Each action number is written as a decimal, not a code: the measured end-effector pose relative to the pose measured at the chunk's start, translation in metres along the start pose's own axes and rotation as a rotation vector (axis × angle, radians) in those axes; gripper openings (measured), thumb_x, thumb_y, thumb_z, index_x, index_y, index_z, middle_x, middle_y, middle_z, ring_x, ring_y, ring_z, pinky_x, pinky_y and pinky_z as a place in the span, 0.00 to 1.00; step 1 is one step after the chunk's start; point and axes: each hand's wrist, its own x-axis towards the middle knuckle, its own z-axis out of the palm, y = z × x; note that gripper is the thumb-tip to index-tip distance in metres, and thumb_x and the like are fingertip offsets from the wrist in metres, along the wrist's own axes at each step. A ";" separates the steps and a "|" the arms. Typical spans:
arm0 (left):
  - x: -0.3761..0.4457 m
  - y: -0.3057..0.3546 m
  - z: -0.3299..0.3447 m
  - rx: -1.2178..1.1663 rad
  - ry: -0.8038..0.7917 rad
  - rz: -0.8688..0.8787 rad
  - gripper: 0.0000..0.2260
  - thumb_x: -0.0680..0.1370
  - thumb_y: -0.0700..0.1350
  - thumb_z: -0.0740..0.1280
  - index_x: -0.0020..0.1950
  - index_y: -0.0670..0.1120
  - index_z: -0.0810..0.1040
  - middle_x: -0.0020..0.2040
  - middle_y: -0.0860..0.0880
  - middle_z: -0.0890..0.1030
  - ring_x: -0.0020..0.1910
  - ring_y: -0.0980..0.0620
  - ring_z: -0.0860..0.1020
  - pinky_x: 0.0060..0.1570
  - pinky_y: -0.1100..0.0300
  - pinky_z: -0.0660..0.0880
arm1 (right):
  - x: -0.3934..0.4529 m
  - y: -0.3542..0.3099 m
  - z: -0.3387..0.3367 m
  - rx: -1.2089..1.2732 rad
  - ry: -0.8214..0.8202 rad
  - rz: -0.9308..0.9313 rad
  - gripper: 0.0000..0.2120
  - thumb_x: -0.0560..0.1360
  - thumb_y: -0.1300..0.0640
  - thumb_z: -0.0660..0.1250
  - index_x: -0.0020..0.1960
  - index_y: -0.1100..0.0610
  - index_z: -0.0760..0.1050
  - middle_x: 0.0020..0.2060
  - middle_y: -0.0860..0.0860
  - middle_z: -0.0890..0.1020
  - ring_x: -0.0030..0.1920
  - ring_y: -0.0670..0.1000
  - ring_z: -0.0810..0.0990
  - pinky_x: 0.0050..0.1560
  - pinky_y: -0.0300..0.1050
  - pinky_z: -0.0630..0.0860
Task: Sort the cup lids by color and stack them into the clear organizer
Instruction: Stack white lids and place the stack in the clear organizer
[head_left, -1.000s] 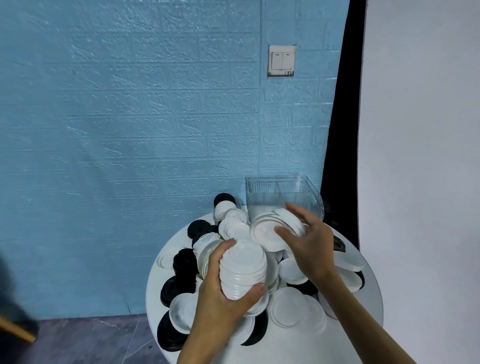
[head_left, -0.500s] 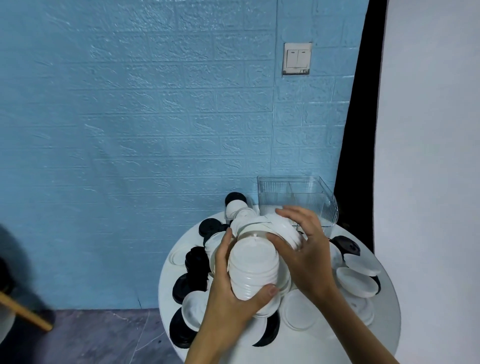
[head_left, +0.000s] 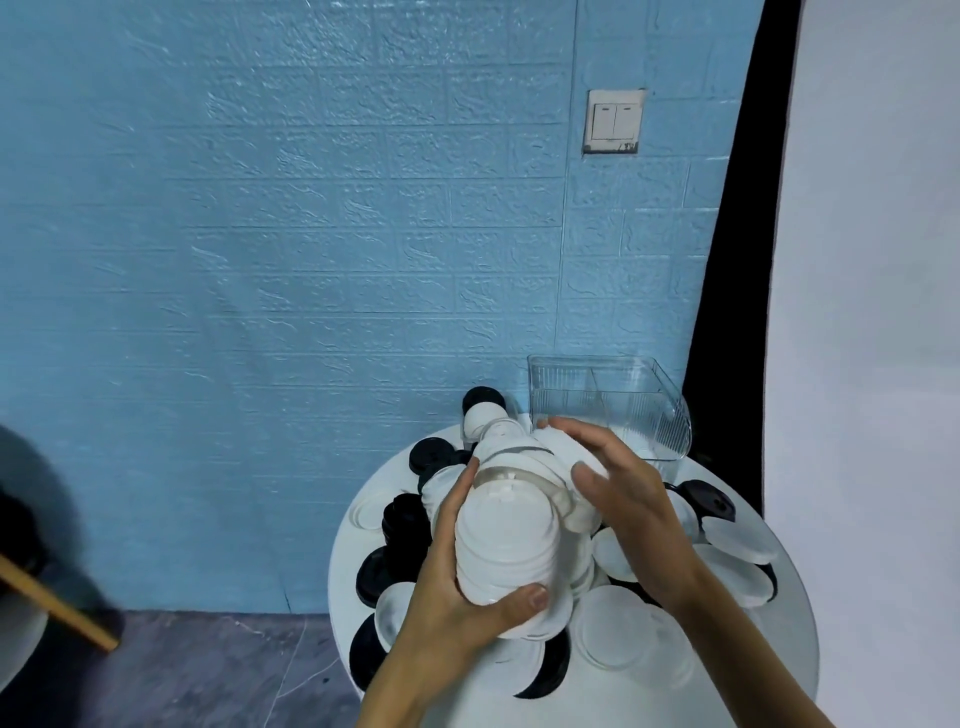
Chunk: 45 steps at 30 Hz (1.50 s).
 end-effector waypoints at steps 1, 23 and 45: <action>0.000 0.000 -0.001 0.003 -0.011 0.001 0.48 0.64 0.50 0.80 0.79 0.57 0.58 0.75 0.61 0.69 0.75 0.58 0.67 0.71 0.64 0.66 | 0.002 0.000 -0.001 0.029 -0.009 0.040 0.20 0.76 0.47 0.67 0.67 0.49 0.77 0.64 0.49 0.82 0.66 0.51 0.79 0.65 0.47 0.75; -0.006 0.012 -0.002 -0.089 -0.029 -0.066 0.48 0.68 0.44 0.79 0.80 0.55 0.55 0.76 0.59 0.70 0.75 0.56 0.69 0.72 0.60 0.68 | 0.003 -0.009 0.025 -0.149 0.011 -0.113 0.26 0.65 0.57 0.81 0.61 0.52 0.78 0.63 0.43 0.81 0.65 0.46 0.78 0.60 0.34 0.75; 0.003 0.011 0.017 0.000 0.269 -0.170 0.29 0.71 0.66 0.69 0.68 0.55 0.74 0.61 0.57 0.83 0.61 0.56 0.81 0.63 0.47 0.77 | 0.003 0.001 0.026 -0.142 0.003 -0.094 0.22 0.67 0.49 0.75 0.60 0.52 0.78 0.59 0.41 0.82 0.63 0.44 0.79 0.60 0.32 0.73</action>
